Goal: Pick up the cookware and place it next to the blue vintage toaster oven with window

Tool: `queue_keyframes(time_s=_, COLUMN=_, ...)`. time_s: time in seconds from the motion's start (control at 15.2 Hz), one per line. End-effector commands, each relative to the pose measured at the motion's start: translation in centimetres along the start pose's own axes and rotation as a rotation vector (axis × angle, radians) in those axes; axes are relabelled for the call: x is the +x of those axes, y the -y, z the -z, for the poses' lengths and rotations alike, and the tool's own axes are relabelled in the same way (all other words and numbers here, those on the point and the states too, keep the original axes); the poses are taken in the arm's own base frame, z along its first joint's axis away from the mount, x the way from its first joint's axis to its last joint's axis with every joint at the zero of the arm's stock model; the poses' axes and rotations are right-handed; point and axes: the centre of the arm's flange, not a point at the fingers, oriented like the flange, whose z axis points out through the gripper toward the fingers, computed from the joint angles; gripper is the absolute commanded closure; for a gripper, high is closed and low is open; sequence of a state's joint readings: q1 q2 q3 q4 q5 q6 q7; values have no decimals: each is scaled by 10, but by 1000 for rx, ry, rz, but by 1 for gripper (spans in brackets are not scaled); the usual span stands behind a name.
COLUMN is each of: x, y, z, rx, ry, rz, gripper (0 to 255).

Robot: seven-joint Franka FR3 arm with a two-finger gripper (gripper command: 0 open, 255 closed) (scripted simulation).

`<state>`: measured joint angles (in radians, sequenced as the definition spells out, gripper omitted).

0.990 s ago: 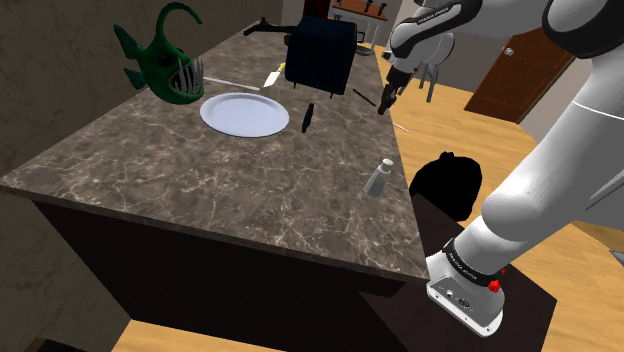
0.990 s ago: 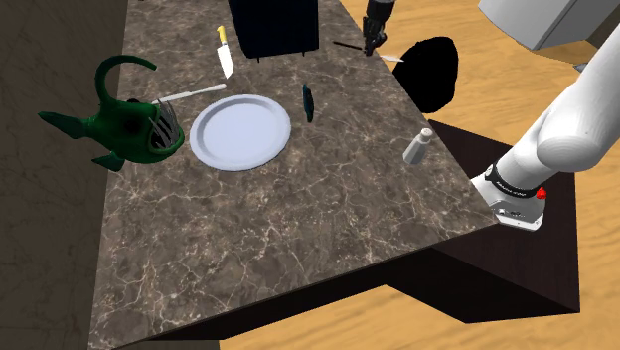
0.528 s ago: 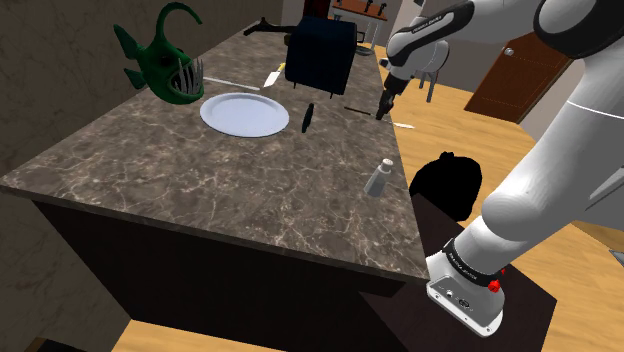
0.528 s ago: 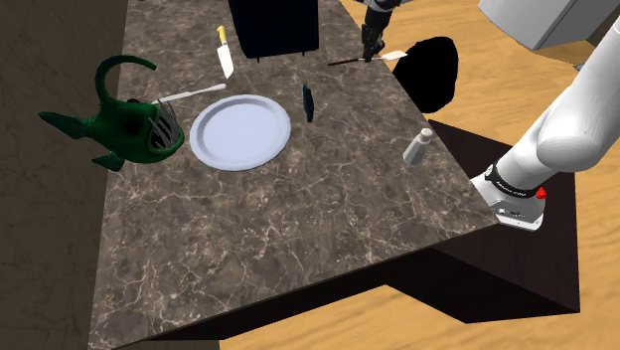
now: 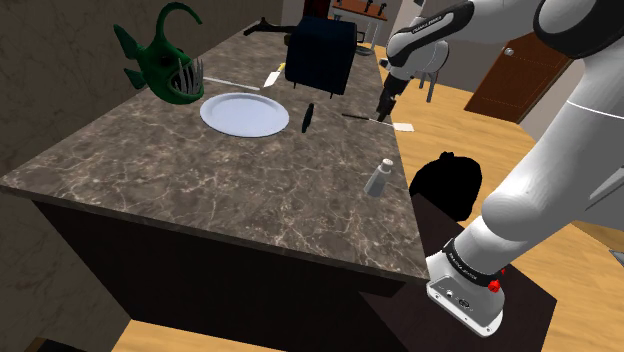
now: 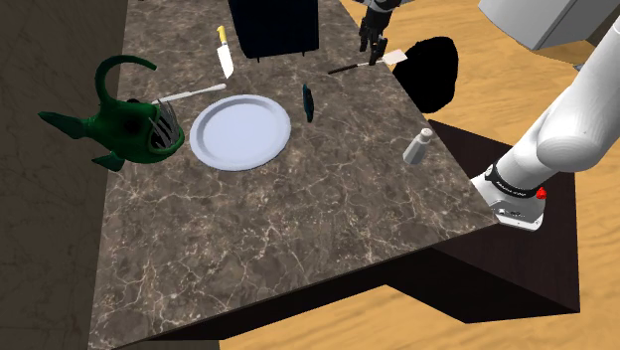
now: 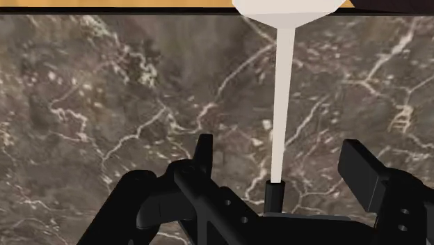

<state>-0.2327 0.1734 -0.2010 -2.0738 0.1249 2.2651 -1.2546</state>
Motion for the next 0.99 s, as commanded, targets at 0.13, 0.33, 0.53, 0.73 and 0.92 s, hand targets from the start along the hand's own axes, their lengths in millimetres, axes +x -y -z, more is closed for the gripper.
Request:
queue_keyframes(time_s=0.13, x=0, y=0, z=0, rx=0, ry=0, rz=0, gripper=0)
queue_keyframes(time_s=0.33, x=0, y=0, z=40, rx=0, ry=0, rz=0, gripper=0)
queue_keyframes(time_s=0.53, x=0, y=0, z=50, rx=0, ry=0, rz=0, gripper=0)
queue_keyframes(time_s=0.73, x=0, y=0, z=50, rx=0, ry=0, rz=0, gripper=0)
queue_keyframes(time_s=0.92, x=0, y=0, z=50, rx=0, ry=0, rz=0, gripper=0)
